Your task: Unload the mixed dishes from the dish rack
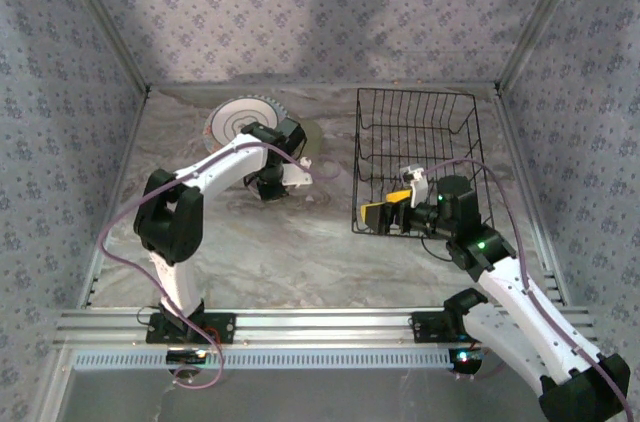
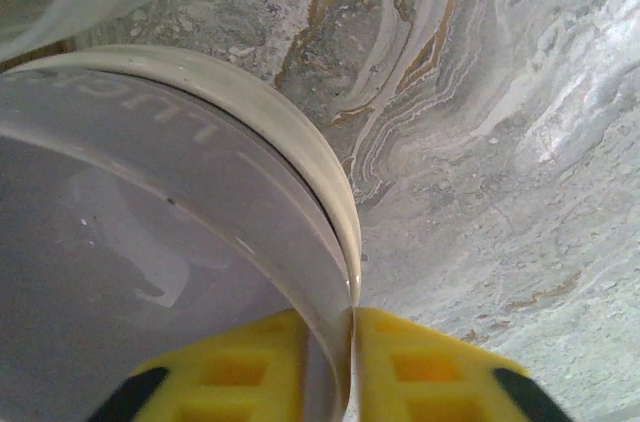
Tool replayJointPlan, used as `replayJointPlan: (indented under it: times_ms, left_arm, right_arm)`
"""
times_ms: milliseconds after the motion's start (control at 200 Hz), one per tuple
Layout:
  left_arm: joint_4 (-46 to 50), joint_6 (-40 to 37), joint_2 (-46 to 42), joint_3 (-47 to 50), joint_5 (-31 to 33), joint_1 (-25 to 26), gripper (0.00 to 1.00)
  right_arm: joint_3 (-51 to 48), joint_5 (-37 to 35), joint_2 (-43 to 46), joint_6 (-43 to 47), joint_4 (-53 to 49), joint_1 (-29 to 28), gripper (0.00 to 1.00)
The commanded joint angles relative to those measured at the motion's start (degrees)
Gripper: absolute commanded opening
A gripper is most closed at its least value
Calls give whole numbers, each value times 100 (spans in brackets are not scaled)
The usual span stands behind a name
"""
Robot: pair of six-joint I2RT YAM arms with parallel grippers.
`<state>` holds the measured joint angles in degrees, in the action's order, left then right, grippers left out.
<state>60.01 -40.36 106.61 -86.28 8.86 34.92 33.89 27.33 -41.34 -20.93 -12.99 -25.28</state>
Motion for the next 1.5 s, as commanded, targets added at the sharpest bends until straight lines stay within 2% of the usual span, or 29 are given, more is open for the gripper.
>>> replayJointPlan:
  times_ms: [0, 205, 320, 365, 395, 415, 914, 1019, 1149, 1329, 1494]
  left_arm:
    - [126, 62, -18, -176, 89, 48, 27]
    - [20, 107, -105, -154, 131, 76, 43]
    - [-103, 132, -165, -118, 271, 76, 62]
    - [-119, 132, -197, -108, 244, 70, 74]
    - [-129, 133, -216, -108, 219, 77, 95]
    - [-143, 145, -231, -108, 215, 76, 99]
    - [-349, 337, -892, -2, -38, 120, 99]
    - [-525, 535, -1156, 15, 127, 96, 99]
    - [-718, 973, -1560, 10, 378, 70, 99]
    - [-1178, 1645, -2431, 326, 302, 126, 99]
    - [-1492, 2453, -3213, 785, 117, 152, 99]
  right_arm:
    - [-49, -139, 39, -95, 66, -39, 100]
    - [-22, -219, 47, -130, 9, -43, 100]
    - [-5, -258, 48, -148, -16, -48, 100]
    - [-5, -263, 52, -156, -20, -47, 100]
    - [-3, -263, 50, -164, -30, -48, 100]
    - [3, -267, 51, -161, -37, -49, 100]
    - [281, -1120, -70, -309, -870, 1, 100]
    - [487, -1371, -327, -335, -1151, 31, 100]
    - [901, -2118, -682, -292, -1706, 40, 100]
    - [1238, -3196, -958, -313, -2117, 103, 100]
    - [1622, -4095, -1654, -382, -2766, 130, 100]
